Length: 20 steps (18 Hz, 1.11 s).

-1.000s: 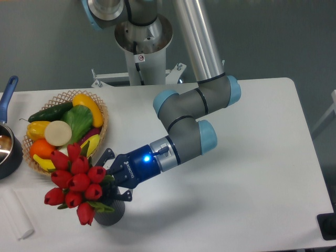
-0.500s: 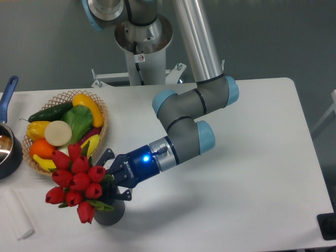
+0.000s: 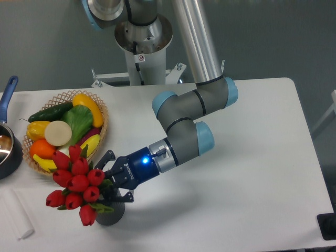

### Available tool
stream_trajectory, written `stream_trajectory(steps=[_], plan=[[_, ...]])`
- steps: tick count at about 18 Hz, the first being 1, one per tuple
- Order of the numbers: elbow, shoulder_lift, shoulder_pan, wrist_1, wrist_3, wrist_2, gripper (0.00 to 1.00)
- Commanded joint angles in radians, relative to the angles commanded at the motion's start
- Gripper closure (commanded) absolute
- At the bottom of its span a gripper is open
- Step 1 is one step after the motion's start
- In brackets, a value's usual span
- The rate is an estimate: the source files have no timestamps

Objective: Insert the flowers into the vase
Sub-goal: 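Push the bouquet deeper into the vase, adjusting its position, then open the gripper to release the tulip bouquet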

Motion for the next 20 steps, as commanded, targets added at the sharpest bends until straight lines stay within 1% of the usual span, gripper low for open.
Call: stream_trajectory(steps=[1,3,4,6,7,8,11,14,16,17,20], plan=[[0.002,0.002,0.0,0.0,0.003,0.0,0.38],[0.002,0.003,0.002,0.002,0.027,0.0,0.21],[0.002,0.005,0.002,0.002,0.044,0.0,0.16],[-0.002,0.008,0.002,0.002,0.048,0.0,0.13],[-0.002,0.009,0.002,0.002,0.049,0.002,0.09],[-0.009,0.009,0.002,0.002,0.06,0.002,0.0],[-0.02,0.02,0.003,0.002,0.095,0.014,0.0],[-0.014,0.055,0.005,0.002,0.103,0.113,0.0],[-0.008,0.066,0.017,0.005,0.115,0.142,0.0],[-0.011,0.084,0.017,0.006,0.12,0.168,0.0],[-0.018,0.135,0.017,0.006,0.124,0.306,0.0]])
